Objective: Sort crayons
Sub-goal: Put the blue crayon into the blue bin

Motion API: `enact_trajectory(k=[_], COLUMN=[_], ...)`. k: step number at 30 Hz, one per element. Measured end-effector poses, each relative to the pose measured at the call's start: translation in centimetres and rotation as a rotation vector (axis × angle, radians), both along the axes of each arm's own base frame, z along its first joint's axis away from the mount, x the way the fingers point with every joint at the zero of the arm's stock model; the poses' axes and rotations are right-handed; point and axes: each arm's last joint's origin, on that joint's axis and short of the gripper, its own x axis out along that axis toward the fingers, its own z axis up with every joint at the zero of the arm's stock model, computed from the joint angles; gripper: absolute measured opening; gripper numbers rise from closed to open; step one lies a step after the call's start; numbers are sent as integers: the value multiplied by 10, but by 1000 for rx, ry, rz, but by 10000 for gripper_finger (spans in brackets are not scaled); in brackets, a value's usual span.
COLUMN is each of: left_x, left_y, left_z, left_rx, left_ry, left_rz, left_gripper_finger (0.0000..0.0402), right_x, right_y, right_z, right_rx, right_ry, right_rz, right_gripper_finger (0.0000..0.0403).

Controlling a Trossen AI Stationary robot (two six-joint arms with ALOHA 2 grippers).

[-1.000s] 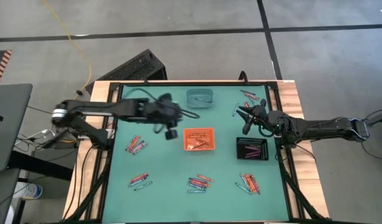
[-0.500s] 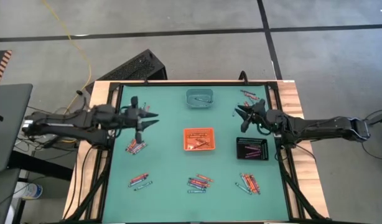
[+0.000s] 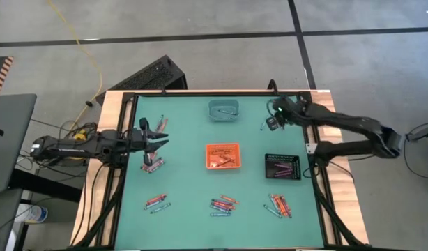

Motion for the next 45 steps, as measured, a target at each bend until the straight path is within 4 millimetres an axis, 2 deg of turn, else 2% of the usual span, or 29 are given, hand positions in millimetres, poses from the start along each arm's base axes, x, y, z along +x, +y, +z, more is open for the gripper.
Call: enact_trajectory(k=[6, 13, 20, 27, 32, 38, 45], left_x=[-7, -7, -6, -6, -6, -6, -6], left_y=[0, 1, 1, 1, 1, 1, 1], left_z=[-16, -40, -47, -47, -48, -48, -48], left_rx=[-25, -138, -177, -178, -178, -178, -178], left_ry=[-27, 122, 185, 187, 188, 188, 188], left_rz=[-4, 32, 30, 29, 29, 29, 28], left_gripper_finger=[88, 88, 88, 88, 88, 88, 88], right_x=[15, 10, 8, -5, -13, -11, -4], right_y=[-29, -49, -56, -62, -68, -73, -70], right_z=[-34, -58, -63, -57, -62, -76, -82], right_rx=[205, 262, 254, 242, 267, 293, 271], right_ry=[-26, 52, 74, 92, 125, 177, 238], right_rz=[26, -39, -48, -70, -85, -82, -66], right_gripper_finger=[97, 97, 97, 97, 97, 97, 97])
